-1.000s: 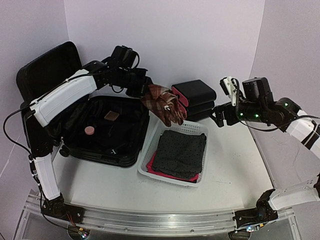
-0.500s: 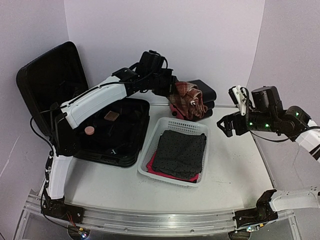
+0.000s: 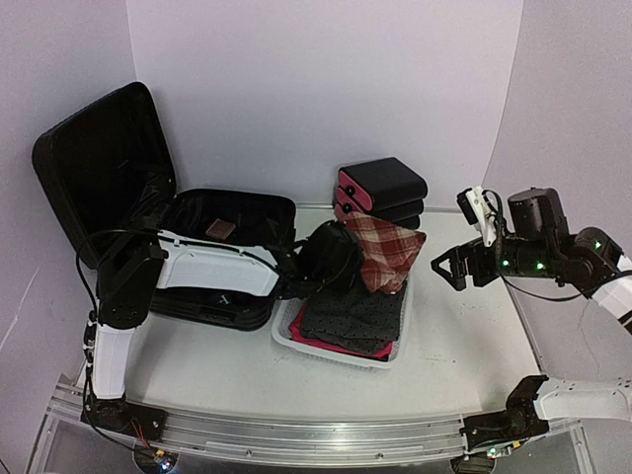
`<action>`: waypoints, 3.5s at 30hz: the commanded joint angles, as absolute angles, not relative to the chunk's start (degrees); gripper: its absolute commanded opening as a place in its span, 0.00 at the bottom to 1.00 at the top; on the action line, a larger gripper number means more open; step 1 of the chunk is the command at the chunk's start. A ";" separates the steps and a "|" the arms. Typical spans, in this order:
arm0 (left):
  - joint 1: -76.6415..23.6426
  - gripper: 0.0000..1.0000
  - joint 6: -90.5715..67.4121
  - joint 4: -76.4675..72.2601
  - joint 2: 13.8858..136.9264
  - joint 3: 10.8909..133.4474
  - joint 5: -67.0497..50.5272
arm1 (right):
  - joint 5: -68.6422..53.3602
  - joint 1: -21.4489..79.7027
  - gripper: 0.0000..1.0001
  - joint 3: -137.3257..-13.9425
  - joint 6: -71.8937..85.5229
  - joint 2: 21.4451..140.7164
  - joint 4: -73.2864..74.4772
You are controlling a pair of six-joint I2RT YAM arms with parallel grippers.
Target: Open, take out, and arrange the luggage
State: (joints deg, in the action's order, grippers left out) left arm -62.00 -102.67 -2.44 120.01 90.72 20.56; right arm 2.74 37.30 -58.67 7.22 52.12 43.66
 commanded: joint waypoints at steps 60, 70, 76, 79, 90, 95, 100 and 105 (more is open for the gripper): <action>-84.34 0.33 -107.79 -9.23 103.79 67.55 49.40 | -0.94 37.18 0.98 -46.70 14.61 41.63 41.15; -86.84 0.73 -111.66 17.91 98.95 70.81 38.97 | 2.24 37.18 0.98 -48.37 12.58 43.68 40.15; -88.07 0.74 -92.78 28.13 88.14 69.24 39.45 | 2.41 37.18 0.98 -49.90 11.96 43.93 42.50; -87.87 0.74 -79.60 30.14 81.89 68.17 39.56 | -9.87 37.18 0.98 -51.94 12.31 46.23 42.87; -67.86 0.44 -52.50 12.77 76.06 63.39 4.43 | -45.57 37.79 0.98 -57.21 40.55 65.97 18.33; -64.05 0.32 -46.36 10.33 86.44 69.73 -9.71 | -50.92 39.59 0.95 -57.48 44.30 76.28 13.04; -63.37 0.25 -46.35 5.44 96.28 68.85 -18.34 | -49.50 39.90 0.75 -48.51 46.08 77.29 8.22; -62.15 0.21 -51.39 5.53 96.85 58.49 -13.97 | -46.66 39.91 0.68 -39.57 43.01 80.45 7.00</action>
State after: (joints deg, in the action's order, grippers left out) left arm -63.26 -49.54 7.03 98.24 64.69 -13.54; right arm -47.59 39.68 -44.29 44.38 78.65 11.03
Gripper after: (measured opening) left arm 0.215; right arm 0.689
